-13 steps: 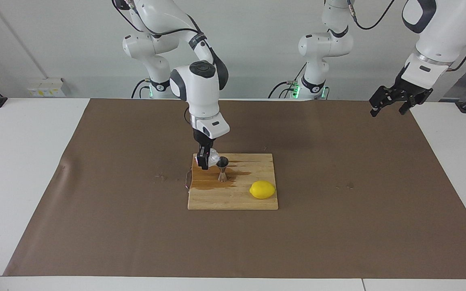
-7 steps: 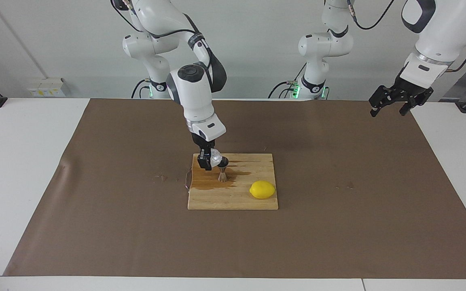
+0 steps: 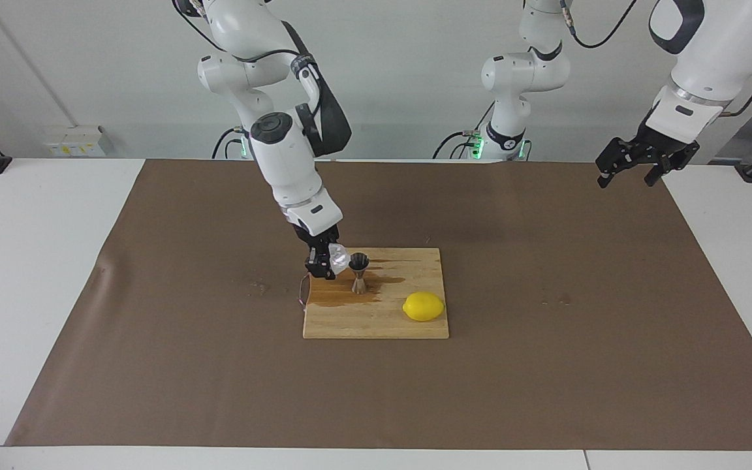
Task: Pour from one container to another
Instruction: 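Carry the tape roll back beside the board with the right gripper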
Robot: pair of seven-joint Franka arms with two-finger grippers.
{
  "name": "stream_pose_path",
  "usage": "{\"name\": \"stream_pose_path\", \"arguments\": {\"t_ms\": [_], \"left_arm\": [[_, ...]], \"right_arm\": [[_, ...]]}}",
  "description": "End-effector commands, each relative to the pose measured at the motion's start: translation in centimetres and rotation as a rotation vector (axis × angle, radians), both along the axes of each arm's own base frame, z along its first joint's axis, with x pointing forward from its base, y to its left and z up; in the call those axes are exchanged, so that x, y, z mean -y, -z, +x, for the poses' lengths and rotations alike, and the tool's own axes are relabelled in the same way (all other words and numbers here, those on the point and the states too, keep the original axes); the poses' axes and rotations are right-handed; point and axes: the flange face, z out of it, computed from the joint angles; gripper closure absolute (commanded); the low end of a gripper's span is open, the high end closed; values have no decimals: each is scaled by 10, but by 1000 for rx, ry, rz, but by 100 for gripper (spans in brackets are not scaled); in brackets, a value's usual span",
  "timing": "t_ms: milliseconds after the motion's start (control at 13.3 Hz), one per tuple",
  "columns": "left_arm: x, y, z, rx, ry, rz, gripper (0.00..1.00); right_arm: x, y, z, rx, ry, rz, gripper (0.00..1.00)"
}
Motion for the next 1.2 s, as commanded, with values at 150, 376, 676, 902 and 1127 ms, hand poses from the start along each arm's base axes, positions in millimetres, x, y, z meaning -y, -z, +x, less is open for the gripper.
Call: {"name": "stream_pose_path", "arguments": {"t_ms": [150, 376, 676, 902, 1127], "left_arm": [[-3, -1, -8, -15, 3, 11, 0], [-4, -2, -8, -14, 1, 11, 0], [-4, -2, -8, -14, 1, 11, 0], [-4, -2, -8, -12, 1, 11, 0], [-4, -2, -8, -14, 1, 11, 0]], "right_arm": [[59, 7, 15, 29, -66, 125, 79], [109, 11, 21, 25, -112, 201, 79], [157, 40, 14, 30, -125, 301, 78], [194, 64, 4, 45, -149, 309, 78], [221, 87, -10, 28, -151, 310, 78]]}}
